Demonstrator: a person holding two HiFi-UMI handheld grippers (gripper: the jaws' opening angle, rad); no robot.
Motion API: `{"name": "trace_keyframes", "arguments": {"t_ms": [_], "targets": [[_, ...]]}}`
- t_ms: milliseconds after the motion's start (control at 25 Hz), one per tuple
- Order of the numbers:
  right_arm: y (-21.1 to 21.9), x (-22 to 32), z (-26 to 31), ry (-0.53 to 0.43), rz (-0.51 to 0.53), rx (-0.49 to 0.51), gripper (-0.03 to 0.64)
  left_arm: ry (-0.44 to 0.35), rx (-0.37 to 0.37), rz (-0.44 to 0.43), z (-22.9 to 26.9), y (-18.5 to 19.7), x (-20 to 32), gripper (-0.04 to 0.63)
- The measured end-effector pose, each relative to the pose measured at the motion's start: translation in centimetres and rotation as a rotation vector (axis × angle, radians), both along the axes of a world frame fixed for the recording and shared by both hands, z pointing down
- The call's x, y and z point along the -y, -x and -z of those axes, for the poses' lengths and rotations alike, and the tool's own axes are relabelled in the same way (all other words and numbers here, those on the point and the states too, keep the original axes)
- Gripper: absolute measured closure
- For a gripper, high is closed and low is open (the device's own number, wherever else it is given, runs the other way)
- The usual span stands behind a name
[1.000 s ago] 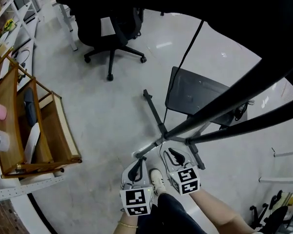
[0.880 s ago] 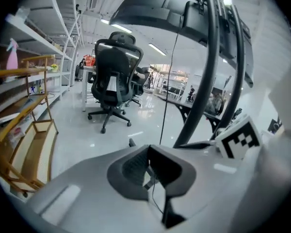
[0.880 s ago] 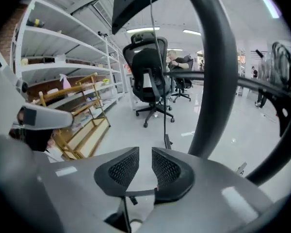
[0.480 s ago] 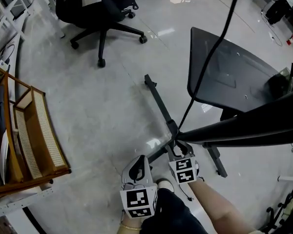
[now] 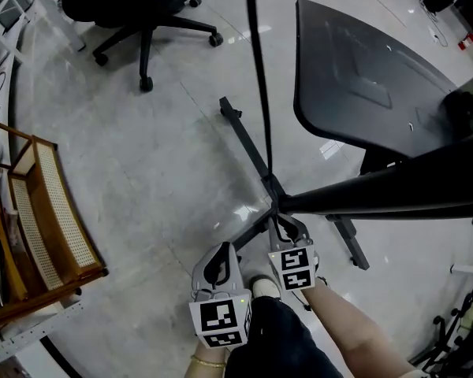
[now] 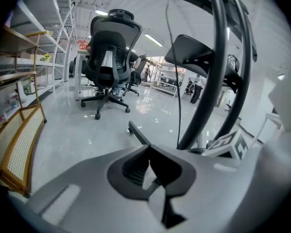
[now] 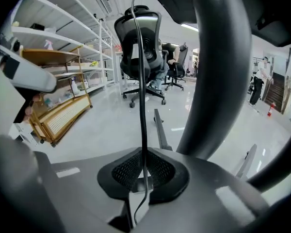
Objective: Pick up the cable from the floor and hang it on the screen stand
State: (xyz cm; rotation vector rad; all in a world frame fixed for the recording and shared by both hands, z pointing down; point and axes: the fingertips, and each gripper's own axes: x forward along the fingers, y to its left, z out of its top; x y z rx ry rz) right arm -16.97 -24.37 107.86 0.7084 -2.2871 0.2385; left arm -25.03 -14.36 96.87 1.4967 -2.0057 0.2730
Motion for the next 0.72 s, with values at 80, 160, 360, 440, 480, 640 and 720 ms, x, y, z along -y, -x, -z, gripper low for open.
{"name": "trace_keyframes", "arguments": {"t_ms": [80, 160, 360, 440, 480, 640, 720], "targets": [[-0.4, -1.5, 2.2, 0.001, 0.028, 0.013, 0.594, 0.002, -0.010, -0.004, 1.4, -0.6, -0.4, 0.588], [-1.0, -3.0, 4.6, 0.007, 0.034, 0.026, 0.594, 0.005, -0.017, -0.010, 3.1, -1.2, -0.9, 0.588], [-4.2, -7.1, 12.6, 0.008, -0.014, 0.077, 0.594, 0.012, -0.048, -0.016, 9.1, -3.3, -3.6, 0.588], [-5.9, -8.8, 16.4, -0.010, -0.034, 0.086, 0.594, 0.010, -0.076, -0.017, 11.8, -4.5, -5.0, 0.588], [-6.8, -9.5, 18.5, -0.021, -0.048, 0.088, 0.594, 0.010, -0.090, -0.021, 13.2, -5.1, -5.6, 0.588], [-9.9, -11.1, 26.4, -0.071, -0.123, 0.089, 0.595, -0.002, -0.109, -0.073, 19.2, -7.7, -6.9, 0.588], [-11.6, -11.4, 30.4, -0.096, -0.170, 0.085, 0.595, -0.017, -0.103, -0.103, 22.9, -9.2, -7.3, 0.588]]}}
